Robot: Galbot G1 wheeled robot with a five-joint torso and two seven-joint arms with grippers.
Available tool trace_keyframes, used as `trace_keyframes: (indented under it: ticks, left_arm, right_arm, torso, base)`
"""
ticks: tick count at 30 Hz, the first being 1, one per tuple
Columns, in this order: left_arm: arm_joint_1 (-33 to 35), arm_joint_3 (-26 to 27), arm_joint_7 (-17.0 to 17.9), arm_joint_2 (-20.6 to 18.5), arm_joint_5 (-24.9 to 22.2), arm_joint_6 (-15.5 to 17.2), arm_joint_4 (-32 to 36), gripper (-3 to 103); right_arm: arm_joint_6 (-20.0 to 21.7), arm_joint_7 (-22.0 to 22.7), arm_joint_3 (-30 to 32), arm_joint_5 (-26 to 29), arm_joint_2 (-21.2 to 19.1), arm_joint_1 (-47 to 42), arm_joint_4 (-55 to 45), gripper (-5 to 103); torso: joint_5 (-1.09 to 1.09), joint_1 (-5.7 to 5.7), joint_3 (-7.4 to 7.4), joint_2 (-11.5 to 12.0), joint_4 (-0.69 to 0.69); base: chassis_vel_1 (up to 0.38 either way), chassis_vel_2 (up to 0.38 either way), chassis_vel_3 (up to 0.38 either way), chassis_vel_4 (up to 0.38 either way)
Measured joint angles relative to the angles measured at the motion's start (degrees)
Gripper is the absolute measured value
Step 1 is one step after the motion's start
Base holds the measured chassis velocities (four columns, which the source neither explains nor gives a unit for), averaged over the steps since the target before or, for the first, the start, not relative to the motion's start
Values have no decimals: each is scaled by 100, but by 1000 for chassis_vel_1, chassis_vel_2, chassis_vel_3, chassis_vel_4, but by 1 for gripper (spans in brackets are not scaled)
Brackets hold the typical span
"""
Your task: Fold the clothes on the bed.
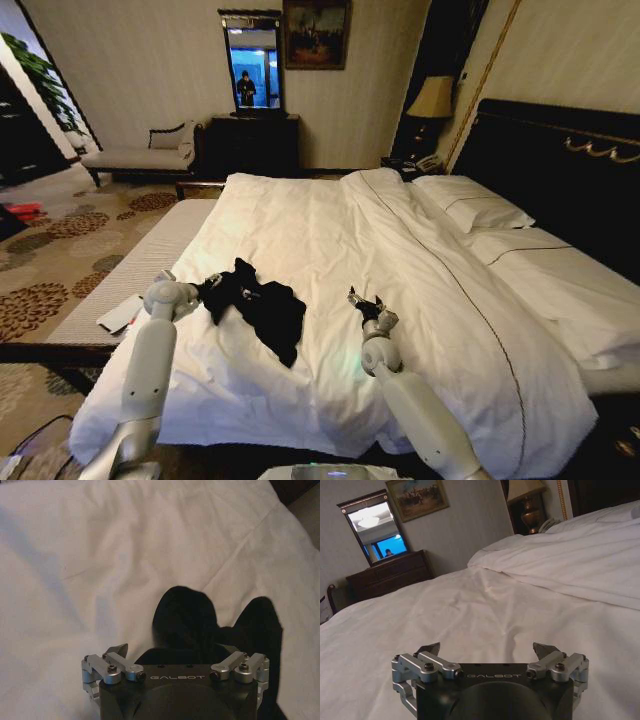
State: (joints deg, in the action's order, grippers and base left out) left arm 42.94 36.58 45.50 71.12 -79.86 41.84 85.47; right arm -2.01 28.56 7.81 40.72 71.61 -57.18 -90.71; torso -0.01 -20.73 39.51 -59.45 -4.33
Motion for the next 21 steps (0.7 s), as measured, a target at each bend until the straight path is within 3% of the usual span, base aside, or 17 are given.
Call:
trace_keyframes:
  ticks: [6,8,14,21]
  left_arm:
    - [110,-14,1,4,17,-3,98,95]
    - [203,43,81,-70,-112,8,292,92]
    - [376,401,356,-293,-919,18,834,100]
    - [-33,527,352,-237,-1097,20,553,100]
  right_arm:
    - [-9,0,3,-20,12,-21,1,100]
    - [-12,0,12,-26,13,-33,-8,100]
    - [-17,0,37,-36,-7,-63,-20,100]
    - [-19,5,-44,-63,15,-58,4,100]
  torso:
    - [1,0,0,0,-1]
    - [1,0,0,0,-1]
    - [1,1,0,0,2]
    - [1,1,0,0,-2]
  base:
    - [0,0,0,0]
    - [0,0,0,0]
    - [0,0,0,0]
    - [0,0,0,0]
